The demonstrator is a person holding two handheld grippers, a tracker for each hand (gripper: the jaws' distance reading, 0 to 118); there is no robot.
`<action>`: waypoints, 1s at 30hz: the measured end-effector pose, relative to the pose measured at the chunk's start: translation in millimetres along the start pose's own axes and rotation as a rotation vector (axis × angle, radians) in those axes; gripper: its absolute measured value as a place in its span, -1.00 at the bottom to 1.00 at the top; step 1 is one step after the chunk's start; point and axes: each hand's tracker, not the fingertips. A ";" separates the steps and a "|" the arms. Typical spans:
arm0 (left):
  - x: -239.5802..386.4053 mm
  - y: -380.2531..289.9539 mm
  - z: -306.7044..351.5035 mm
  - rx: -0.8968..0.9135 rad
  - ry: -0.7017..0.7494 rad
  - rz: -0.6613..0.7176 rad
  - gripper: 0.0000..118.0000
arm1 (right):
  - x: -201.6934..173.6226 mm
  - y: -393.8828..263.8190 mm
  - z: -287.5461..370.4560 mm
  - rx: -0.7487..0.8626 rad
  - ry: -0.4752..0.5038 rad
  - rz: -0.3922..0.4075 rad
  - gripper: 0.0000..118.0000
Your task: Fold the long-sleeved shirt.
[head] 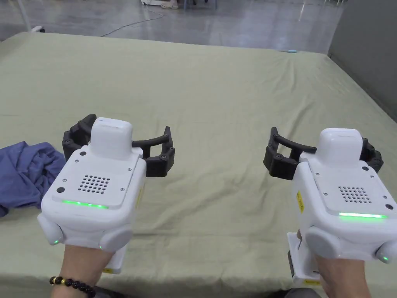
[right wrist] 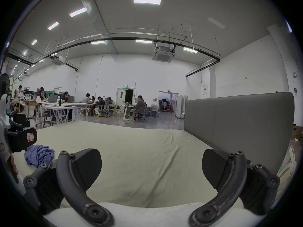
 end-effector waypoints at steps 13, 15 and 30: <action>-3.4 -2.3 0.8 0.001 0.013 0.019 1.00 | 1.8 -4.4 -3.3 -0.006 0.005 -0.010 1.00; -3.8 -4.3 -0.2 -0.006 0.017 0.026 1.00 | 2.3 -5.2 -3.9 -0.008 -0.003 -0.007 1.00; -1.0 -7.5 1.2 -0.019 0.010 0.023 1.00 | 4.2 -8.2 -3.3 -0.023 0.008 -0.016 1.00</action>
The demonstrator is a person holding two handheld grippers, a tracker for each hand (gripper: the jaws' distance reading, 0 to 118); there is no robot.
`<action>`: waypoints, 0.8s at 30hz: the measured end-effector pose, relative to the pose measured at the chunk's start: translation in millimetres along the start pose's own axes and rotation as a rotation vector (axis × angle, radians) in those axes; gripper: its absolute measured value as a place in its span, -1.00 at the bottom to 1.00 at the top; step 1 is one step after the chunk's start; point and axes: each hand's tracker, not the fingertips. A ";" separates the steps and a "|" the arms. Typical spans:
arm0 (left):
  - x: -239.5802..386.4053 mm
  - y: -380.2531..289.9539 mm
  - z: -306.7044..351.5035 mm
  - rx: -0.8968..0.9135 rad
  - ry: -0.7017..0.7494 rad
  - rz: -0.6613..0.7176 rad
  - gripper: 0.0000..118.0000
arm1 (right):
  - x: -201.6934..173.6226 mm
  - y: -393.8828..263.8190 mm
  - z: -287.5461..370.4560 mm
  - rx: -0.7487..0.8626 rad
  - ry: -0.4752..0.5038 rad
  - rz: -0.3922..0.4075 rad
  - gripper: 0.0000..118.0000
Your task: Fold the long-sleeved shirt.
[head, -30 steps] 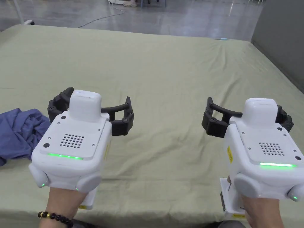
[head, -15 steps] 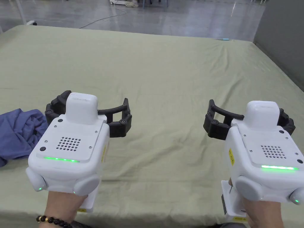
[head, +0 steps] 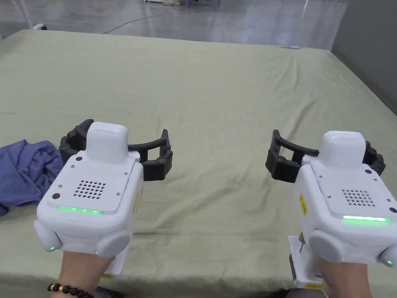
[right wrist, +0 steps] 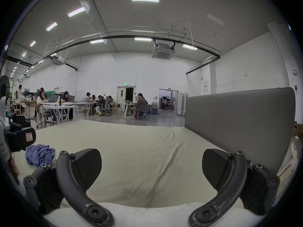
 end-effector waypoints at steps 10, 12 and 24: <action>-4.1 0.5 1.4 0.004 0.000 0.003 1.00 | -3.8 0.7 -0.9 -0.001 -0.005 0.005 1.00; -4.5 -0.3 1.2 0.002 0.003 0.004 1.00 | -4.0 0.7 -1.3 -0.002 -0.004 0.009 1.00; -6.6 -2.8 -1.5 -0.007 0.007 0.014 1.00 | -6.0 0.8 -3.1 -0.009 0.007 0.015 1.00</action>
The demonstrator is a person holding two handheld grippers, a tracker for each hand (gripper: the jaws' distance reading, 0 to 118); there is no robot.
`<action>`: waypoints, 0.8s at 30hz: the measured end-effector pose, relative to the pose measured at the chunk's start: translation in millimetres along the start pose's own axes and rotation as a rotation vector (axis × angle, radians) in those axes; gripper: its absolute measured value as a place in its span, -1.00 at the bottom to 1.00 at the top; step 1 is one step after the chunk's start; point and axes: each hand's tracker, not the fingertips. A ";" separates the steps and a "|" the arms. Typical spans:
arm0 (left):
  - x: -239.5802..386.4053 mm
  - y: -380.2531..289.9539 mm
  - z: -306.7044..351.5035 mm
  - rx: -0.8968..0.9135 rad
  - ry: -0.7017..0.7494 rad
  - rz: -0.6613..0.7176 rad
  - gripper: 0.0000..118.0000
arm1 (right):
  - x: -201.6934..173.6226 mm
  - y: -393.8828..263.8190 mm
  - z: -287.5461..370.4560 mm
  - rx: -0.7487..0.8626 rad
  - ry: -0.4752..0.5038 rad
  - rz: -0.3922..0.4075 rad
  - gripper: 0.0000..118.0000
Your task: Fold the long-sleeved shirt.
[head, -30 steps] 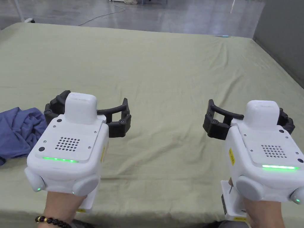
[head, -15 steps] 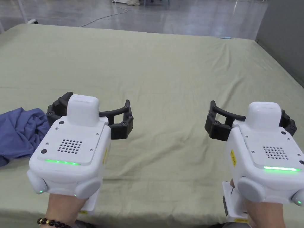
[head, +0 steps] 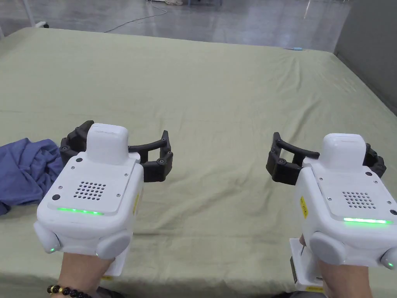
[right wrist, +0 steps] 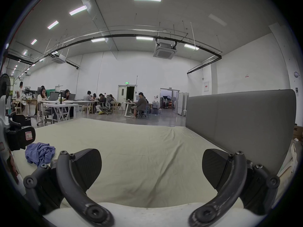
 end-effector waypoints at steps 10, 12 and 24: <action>-0.1 1.2 -0.2 0.004 0.002 -0.002 1.00 | -0.9 -1.2 -0.4 0.011 0.006 0.020 1.00; 0.0 1.6 -0.1 0.009 0.005 0.000 1.00 | -1.0 -1.0 -0.7 0.009 0.001 0.025 1.00; 1.0 5.3 -2.6 -0.003 0.015 0.010 1.00 | 1.8 -0.1 -1.4 0.017 -0.022 0.001 1.00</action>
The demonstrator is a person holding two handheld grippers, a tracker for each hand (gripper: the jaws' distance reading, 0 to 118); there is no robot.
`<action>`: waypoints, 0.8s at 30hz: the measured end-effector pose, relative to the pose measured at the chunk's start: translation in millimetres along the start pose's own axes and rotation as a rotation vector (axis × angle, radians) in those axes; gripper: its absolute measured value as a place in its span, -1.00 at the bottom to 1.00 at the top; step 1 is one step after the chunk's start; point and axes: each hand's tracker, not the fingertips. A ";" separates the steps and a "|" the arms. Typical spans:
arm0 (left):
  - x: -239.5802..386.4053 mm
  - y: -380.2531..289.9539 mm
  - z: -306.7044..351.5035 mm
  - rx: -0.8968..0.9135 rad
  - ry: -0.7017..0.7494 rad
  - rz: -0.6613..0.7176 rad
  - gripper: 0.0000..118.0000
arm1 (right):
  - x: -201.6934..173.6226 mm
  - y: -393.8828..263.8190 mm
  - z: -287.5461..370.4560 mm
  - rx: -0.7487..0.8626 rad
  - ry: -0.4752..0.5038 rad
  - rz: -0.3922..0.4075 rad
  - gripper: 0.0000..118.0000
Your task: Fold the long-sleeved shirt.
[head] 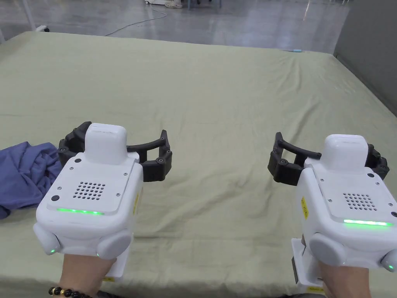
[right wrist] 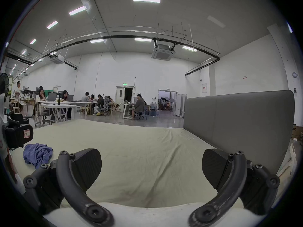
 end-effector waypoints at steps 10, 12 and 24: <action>6.2 -6.3 -0.5 0.025 0.032 -0.048 1.00 | 1.2 -0.8 -0.9 -0.002 -0.014 0.001 1.00; 6.6 -6.3 0.1 0.020 0.037 -0.041 1.00 | 3.3 -0.8 -0.5 0.000 -0.021 -0.004 1.00; 10.2 -4.5 2.4 -0.104 0.062 0.005 -1.00 | 3.3 -0.1 -0.9 -0.047 -0.077 -0.005 -1.00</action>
